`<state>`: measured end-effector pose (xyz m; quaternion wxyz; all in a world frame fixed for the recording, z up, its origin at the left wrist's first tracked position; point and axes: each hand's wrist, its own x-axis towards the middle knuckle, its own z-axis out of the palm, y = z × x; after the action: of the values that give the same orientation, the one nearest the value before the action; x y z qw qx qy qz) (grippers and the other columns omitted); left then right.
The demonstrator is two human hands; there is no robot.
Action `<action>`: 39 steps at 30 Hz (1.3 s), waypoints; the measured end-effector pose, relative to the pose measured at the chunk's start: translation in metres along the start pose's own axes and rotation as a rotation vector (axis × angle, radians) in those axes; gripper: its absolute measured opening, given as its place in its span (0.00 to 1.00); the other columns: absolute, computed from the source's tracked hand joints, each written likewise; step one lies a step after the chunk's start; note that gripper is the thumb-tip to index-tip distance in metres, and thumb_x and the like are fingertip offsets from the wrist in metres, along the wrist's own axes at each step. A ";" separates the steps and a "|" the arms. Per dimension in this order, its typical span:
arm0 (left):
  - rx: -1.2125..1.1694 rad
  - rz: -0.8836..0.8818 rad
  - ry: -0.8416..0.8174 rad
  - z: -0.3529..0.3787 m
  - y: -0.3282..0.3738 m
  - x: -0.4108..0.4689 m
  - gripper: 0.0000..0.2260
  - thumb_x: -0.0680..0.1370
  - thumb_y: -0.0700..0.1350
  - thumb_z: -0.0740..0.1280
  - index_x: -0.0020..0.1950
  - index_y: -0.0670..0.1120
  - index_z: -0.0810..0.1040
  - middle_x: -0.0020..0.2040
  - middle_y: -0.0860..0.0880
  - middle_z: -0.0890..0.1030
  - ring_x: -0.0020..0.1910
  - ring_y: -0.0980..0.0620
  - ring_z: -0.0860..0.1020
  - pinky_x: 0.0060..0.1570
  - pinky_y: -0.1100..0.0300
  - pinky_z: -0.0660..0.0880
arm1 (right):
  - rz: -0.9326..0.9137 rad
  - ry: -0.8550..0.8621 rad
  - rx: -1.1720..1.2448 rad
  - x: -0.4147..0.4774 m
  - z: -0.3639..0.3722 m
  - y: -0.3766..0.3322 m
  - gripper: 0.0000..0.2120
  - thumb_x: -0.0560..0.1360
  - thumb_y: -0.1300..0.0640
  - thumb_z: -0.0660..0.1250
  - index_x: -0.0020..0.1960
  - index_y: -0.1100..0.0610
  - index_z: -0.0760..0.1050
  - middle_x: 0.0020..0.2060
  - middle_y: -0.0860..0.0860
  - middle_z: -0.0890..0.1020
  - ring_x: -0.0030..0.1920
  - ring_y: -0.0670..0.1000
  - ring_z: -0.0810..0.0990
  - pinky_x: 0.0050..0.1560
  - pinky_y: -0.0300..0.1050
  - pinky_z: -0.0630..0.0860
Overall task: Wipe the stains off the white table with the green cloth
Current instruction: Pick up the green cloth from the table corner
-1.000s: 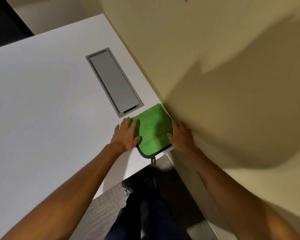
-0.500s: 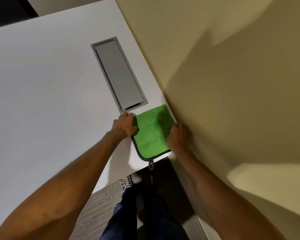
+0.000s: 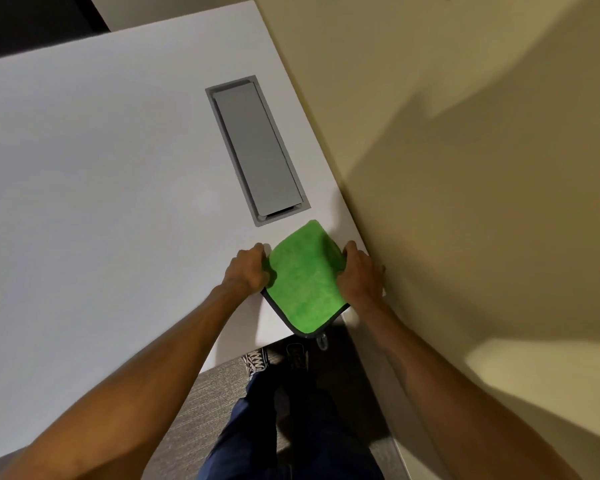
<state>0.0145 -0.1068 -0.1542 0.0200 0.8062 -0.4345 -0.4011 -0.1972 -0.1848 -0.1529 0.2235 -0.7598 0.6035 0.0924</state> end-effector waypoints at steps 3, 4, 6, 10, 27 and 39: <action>-0.057 -0.010 0.077 -0.005 -0.016 -0.018 0.12 0.76 0.38 0.69 0.58 0.41 0.72 0.53 0.40 0.79 0.47 0.43 0.76 0.42 0.51 0.74 | -0.060 0.027 0.069 -0.005 -0.001 -0.015 0.16 0.76 0.63 0.67 0.61 0.57 0.69 0.55 0.57 0.82 0.55 0.61 0.81 0.52 0.54 0.77; -0.076 -0.010 0.112 -0.007 -0.021 -0.025 0.12 0.76 0.38 0.68 0.58 0.41 0.72 0.53 0.40 0.79 0.48 0.42 0.77 0.44 0.50 0.75 | -0.082 0.028 0.085 -0.007 -0.002 -0.022 0.16 0.76 0.63 0.68 0.61 0.57 0.69 0.55 0.57 0.82 0.54 0.60 0.81 0.51 0.53 0.77; -0.126 -0.011 0.189 -0.009 -0.032 -0.041 0.13 0.76 0.37 0.67 0.59 0.41 0.70 0.52 0.41 0.79 0.48 0.42 0.77 0.44 0.49 0.74 | -0.132 0.019 0.122 -0.010 -0.001 -0.035 0.15 0.76 0.62 0.70 0.60 0.56 0.69 0.54 0.55 0.82 0.52 0.59 0.82 0.48 0.51 0.77; -0.167 -0.029 0.337 -0.015 -0.055 -0.079 0.15 0.75 0.34 0.65 0.59 0.42 0.67 0.48 0.43 0.74 0.44 0.41 0.74 0.40 0.52 0.69 | -0.291 0.054 0.195 -0.022 -0.001 -0.067 0.15 0.75 0.68 0.67 0.60 0.60 0.72 0.50 0.57 0.81 0.48 0.60 0.81 0.41 0.45 0.71; -0.320 -0.292 0.702 -0.023 -0.157 -0.209 0.11 0.80 0.35 0.64 0.57 0.41 0.83 0.56 0.40 0.79 0.54 0.41 0.79 0.55 0.57 0.72 | -0.829 -0.122 0.263 -0.086 0.015 -0.182 0.21 0.73 0.71 0.63 0.61 0.52 0.66 0.51 0.54 0.79 0.50 0.58 0.78 0.48 0.56 0.79; -0.390 -0.423 0.770 -0.015 -0.260 -0.272 0.11 0.79 0.35 0.66 0.58 0.43 0.83 0.57 0.43 0.80 0.55 0.46 0.79 0.54 0.61 0.70 | -0.957 -0.247 0.228 -0.140 0.071 -0.276 0.19 0.74 0.69 0.64 0.60 0.53 0.67 0.51 0.52 0.78 0.50 0.56 0.77 0.48 0.52 0.76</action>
<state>0.1214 0.2448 -0.0721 0.2481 0.9481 -0.1385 -0.1428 0.0413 0.0175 -0.0956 0.3922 -0.9053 0.1630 0.0024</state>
